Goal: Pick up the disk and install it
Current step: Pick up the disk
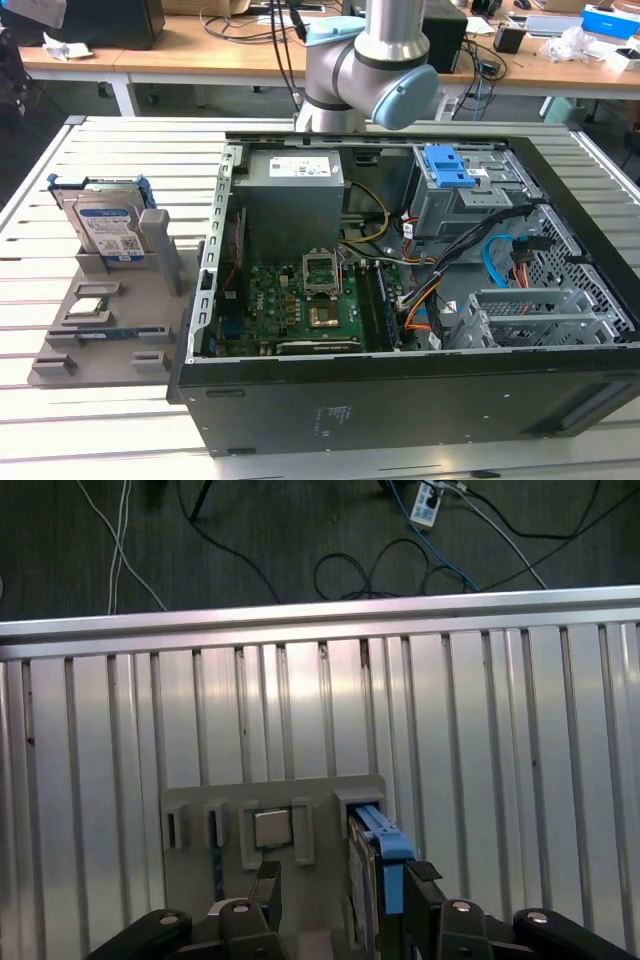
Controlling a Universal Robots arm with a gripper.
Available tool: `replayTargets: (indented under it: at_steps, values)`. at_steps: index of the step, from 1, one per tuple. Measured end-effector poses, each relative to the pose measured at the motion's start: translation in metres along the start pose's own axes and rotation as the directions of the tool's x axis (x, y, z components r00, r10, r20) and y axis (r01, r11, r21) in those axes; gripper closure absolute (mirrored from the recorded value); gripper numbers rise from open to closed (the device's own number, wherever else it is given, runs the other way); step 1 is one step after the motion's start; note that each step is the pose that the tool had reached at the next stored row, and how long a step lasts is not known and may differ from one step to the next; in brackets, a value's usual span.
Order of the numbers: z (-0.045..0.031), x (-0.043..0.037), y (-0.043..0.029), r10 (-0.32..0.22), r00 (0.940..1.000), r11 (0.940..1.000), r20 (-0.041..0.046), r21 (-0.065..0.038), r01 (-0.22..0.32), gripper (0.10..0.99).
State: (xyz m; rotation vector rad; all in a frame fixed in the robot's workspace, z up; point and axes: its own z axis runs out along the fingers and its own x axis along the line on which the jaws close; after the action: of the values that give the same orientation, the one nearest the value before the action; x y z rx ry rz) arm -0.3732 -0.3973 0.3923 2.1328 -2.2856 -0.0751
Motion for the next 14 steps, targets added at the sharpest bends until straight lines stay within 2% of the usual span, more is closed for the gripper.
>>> replayTargets:
  at_steps: [7, 9, 14]
  values:
    - [0.0002, -0.0147, -0.0108, 0.000, 1.0000, 1.0000, 0.0001, 0.000, 0.000, 0.486]
    - [0.0017, -0.0173, -0.0133, 0.000, 1.0000, 1.0000, 0.0000, 0.000, 0.000, 0.486]
    - [0.0093, -0.0180, -0.0149, 0.000, 1.0000, 1.0000, 0.0000, 0.000, 0.000, 0.486]
